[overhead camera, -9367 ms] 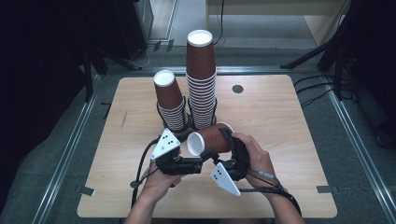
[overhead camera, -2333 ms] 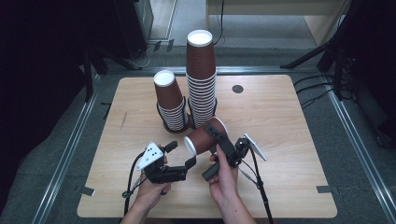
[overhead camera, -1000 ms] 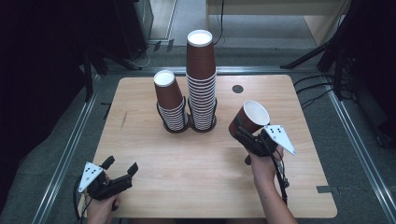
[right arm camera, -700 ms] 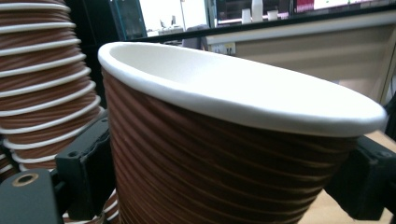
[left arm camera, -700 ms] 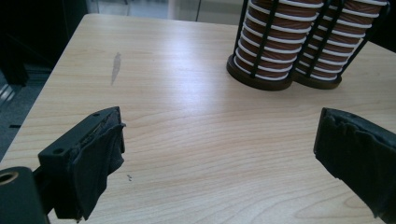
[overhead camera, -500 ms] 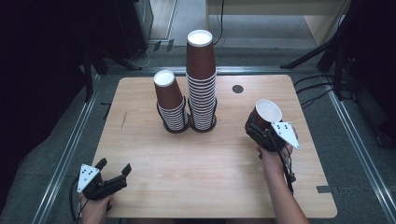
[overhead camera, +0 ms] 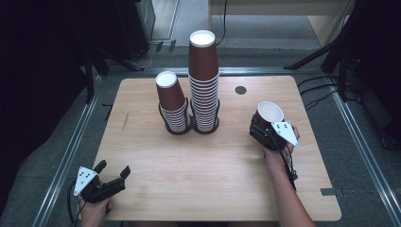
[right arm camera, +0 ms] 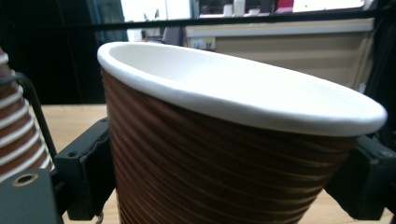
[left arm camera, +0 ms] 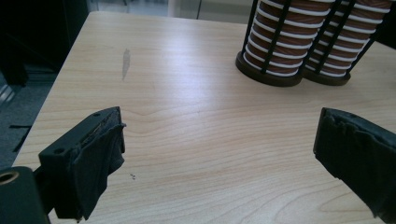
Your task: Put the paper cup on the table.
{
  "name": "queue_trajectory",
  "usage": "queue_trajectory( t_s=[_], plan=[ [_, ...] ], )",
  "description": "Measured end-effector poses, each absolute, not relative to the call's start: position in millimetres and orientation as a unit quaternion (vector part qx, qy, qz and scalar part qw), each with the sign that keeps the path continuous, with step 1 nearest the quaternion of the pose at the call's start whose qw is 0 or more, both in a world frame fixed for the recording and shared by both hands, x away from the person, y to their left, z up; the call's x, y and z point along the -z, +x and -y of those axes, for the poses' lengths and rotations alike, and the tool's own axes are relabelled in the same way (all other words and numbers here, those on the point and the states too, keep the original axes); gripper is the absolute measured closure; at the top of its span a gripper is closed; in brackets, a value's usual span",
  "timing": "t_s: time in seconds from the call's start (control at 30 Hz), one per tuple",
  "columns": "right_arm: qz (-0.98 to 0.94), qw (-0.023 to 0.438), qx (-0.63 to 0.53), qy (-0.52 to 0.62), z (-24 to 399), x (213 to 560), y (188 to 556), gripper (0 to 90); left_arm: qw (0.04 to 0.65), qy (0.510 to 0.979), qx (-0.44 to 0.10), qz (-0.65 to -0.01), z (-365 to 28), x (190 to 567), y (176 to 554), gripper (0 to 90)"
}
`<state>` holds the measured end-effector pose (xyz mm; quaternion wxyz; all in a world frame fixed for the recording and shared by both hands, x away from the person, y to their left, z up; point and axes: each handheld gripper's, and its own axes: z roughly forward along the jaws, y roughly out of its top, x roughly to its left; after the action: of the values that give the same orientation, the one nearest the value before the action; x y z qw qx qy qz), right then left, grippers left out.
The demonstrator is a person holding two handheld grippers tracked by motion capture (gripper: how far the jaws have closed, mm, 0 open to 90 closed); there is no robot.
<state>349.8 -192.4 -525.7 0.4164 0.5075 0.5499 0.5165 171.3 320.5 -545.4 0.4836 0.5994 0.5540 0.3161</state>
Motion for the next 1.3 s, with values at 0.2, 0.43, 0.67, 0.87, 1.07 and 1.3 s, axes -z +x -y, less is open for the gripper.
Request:
queue_trajectory(
  t_s=[0.2, 0.43, 0.67, 0.87, 1.07, 1.3],
  plan=[
    [-0.573, 0.431, -0.475, 0.51, 193, 535, 358, 9.9, 0.48, 0.596, -0.315, -0.561, -323, 547, 172, 3.1],
    [-0.596, 0.422, -0.448, 0.516, 195, 538, 360, 9.5, 0.491, 0.59, -0.296, -0.568, -327, 550, 173, 3.1],
    [-0.597, 0.417, -0.448, 0.519, 196, 538, 358, 9.1, 0.484, 0.599, -0.299, -0.564, -324, 550, 173, 3.1],
    [-0.601, 0.407, -0.447, 0.522, 198, 538, 352, 8.7, 0.495, 0.591, -0.29, -0.567, -327, 550, 173, 3.1],
    [-0.605, 0.387, -0.453, 0.528, 202, 537, 349, 5.4, 0.494, 0.589, -0.29, -0.571, -327, 550, 173, 3.1],
    [-0.617, 0.361, -0.46, 0.526, 204, 533, 346, 0.0, 0.492, 0.591, -0.289, -0.57, -327, 550, 173, 3.1]
  ],
)
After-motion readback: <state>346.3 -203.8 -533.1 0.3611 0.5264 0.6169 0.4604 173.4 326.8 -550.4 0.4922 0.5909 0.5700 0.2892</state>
